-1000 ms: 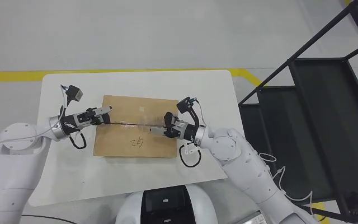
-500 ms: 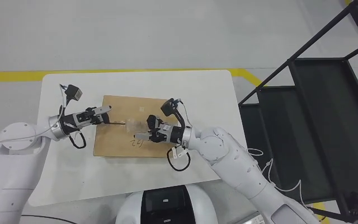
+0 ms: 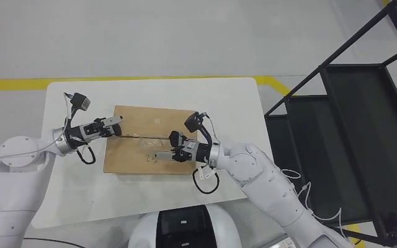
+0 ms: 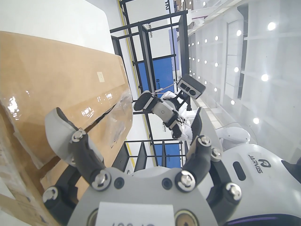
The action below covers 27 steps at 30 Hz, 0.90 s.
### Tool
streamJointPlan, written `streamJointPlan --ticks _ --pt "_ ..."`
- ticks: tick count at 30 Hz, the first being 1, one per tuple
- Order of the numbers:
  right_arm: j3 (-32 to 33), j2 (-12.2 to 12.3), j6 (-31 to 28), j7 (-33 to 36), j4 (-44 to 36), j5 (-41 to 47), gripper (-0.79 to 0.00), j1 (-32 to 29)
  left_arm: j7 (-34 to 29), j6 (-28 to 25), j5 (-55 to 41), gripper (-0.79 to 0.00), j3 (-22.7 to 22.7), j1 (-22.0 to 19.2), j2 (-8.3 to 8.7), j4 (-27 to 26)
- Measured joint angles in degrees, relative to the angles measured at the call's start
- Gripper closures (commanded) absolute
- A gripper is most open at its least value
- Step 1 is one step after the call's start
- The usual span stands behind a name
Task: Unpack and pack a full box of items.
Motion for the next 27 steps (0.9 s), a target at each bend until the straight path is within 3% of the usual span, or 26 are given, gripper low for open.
streamJointPlan --ticks 9,19,24,27 --pt "-1.4 0.0 -1.8 1.5 2.2 4.9 -0.785 -0.2 -1.3 0.5 0.9 -0.785 -0.8 1.2 0.31 -1.7" --pt "-10.2 -2.8 -0.2 0.3 9.1 8.3 -0.785 7.7 -1.4 0.6 1.1 -0.785 -1.4 1.9 0.46 -1.4" --pt "-13.4 -4.5 -4.0 0.1 11.9 14.3 -0.785 12.3 -0.9 0.9 1.1 -0.785 -2.6 2.6 0.67 -1.3" --pt "-13.9 -5.1 -5.1 -1.2 11.3 13.0 -0.785 14.4 -0.8 1.0 1.1 -0.785 -3.0 3.0 0.76 -1.5"
